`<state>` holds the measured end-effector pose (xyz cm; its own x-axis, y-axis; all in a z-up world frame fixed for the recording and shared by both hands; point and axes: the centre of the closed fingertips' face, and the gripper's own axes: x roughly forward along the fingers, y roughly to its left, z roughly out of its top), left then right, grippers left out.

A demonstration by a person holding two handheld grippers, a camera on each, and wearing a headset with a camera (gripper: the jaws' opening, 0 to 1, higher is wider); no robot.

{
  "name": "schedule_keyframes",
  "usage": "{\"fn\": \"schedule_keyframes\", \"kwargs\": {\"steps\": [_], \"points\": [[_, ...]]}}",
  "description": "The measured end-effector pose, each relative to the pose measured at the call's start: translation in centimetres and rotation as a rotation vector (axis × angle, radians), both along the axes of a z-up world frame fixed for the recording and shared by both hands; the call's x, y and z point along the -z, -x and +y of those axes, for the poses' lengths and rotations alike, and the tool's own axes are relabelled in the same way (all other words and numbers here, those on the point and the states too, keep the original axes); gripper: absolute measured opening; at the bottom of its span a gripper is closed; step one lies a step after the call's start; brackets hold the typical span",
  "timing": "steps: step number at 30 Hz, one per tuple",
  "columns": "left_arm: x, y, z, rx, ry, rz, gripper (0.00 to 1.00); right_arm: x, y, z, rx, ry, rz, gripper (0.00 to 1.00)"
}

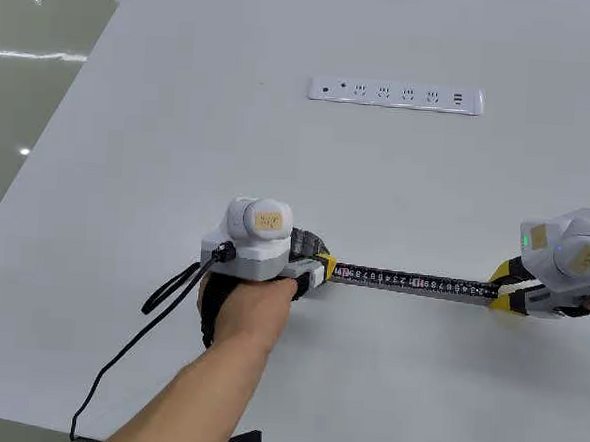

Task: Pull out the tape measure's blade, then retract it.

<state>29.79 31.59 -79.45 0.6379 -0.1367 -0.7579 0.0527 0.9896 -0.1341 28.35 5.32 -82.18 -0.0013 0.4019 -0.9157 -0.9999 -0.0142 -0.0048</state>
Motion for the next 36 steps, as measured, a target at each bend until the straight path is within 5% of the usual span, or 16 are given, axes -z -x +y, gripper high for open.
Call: {"fn": "schedule_keyframes", "kwargs": {"steps": [36], "points": [[-0.3,-0.4,-0.9,0.039,-0.001,-0.041,0.6,0.1,0.0,0.0,-0.017,0.004,-0.002,0.12]]}}
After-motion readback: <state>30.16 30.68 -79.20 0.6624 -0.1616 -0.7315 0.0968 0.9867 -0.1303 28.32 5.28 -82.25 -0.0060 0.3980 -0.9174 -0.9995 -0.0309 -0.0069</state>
